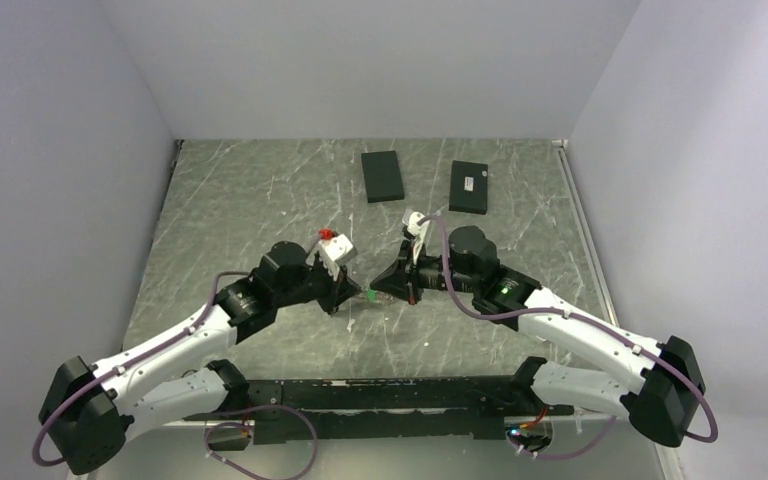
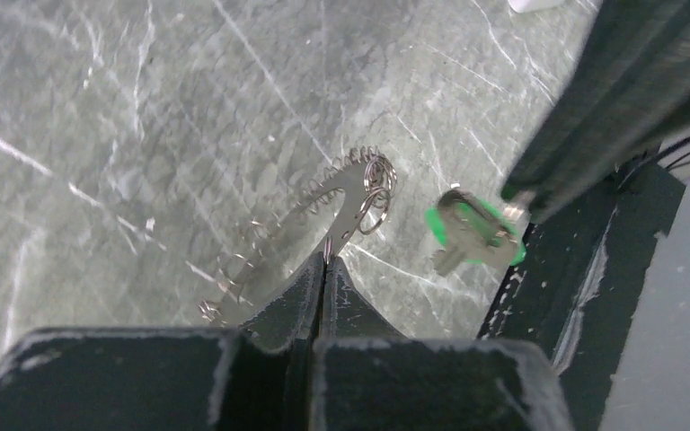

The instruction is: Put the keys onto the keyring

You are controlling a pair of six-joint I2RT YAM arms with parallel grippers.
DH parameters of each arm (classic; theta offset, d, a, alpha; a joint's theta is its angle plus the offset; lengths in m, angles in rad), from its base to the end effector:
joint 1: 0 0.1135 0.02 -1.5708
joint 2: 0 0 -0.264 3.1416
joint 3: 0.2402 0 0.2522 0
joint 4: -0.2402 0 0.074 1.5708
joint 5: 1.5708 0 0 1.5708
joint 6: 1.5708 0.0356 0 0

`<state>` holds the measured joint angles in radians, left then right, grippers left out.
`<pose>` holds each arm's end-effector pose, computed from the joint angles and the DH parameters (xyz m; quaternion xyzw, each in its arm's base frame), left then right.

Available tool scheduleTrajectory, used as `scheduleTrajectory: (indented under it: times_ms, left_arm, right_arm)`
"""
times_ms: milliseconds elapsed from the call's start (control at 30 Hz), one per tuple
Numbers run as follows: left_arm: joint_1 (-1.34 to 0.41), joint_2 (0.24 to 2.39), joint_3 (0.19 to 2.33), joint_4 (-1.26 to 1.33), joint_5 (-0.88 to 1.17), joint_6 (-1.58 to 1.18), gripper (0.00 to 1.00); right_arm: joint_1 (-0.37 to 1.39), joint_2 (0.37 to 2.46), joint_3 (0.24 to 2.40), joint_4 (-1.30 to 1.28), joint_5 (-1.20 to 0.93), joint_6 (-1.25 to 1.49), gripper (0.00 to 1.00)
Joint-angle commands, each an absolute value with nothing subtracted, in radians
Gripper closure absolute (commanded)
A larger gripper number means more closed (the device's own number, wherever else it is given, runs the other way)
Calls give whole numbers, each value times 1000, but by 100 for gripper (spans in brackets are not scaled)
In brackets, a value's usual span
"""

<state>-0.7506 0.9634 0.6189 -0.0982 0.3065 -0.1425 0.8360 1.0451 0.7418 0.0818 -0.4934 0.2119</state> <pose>0.1519 -0.1563 0.2578 0.3279 0.7724 -0.3445 0.4208 0.1497 0.1909 0.3028 -0.3777 0.6739 0.4682 0.4290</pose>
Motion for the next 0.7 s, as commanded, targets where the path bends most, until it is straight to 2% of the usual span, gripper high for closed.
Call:
scheduleTrajectory:
  times_ms: [0, 133, 400, 667]
  left_arm:
    - [-802, 916, 580, 112, 369, 80, 100]
    - [-873, 873, 558, 118, 315, 273, 100]
    - [-939, 898, 563, 87, 328, 483, 100]
    - [-953, 921, 604, 39, 295, 579, 100]
  right_arm:
    - [840, 1021, 791, -17, -514, 181, 100]
    - [840, 1022, 787, -75, -495, 196, 100]
    - [839, 1021, 738, -71, -554, 223, 100]
    - [841, 994, 724, -115, -468, 214, 100]
